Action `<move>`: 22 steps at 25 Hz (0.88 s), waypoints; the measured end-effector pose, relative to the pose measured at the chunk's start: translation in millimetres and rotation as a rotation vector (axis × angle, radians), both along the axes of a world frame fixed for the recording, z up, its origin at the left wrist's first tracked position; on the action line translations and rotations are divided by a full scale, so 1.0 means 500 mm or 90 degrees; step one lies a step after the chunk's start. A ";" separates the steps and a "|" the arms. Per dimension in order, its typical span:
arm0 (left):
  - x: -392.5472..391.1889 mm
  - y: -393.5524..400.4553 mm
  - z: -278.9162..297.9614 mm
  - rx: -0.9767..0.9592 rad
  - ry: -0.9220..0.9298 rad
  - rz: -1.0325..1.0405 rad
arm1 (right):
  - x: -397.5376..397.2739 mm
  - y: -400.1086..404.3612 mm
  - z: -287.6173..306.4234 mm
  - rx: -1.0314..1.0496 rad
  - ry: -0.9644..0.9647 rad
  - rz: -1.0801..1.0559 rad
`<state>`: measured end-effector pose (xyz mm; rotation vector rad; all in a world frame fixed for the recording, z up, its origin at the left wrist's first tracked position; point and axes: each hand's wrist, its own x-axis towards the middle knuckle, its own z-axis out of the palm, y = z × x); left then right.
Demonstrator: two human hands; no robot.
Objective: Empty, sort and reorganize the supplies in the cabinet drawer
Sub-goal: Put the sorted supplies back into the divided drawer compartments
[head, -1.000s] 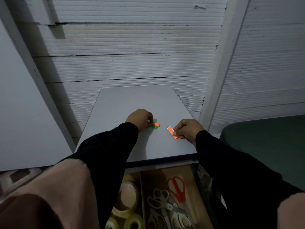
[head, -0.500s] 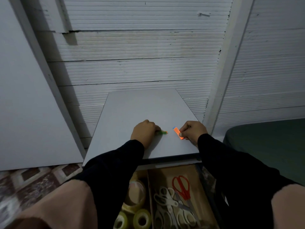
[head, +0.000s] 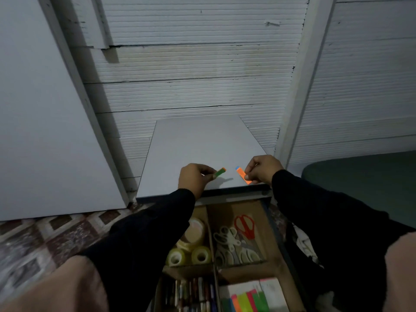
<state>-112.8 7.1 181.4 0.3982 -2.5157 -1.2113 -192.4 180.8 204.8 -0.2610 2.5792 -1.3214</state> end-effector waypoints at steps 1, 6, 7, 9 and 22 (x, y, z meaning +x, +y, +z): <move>0.026 0.007 -0.006 0.062 -0.002 0.000 | 0.022 0.007 0.003 0.010 -0.014 0.003; 0.149 0.048 -0.059 0.293 -0.047 0.029 | 0.124 0.055 -0.029 0.042 -0.060 0.012; 0.170 0.056 -0.069 0.317 -0.059 0.034 | 0.141 0.064 -0.045 0.049 -0.066 0.010; 0.207 0.070 -0.084 0.369 -0.090 0.035 | 0.172 0.077 -0.076 0.073 -0.087 0.001; 0.305 0.108 -0.207 0.589 -0.202 0.013 | 0.291 0.122 -0.318 0.180 -0.179 -0.135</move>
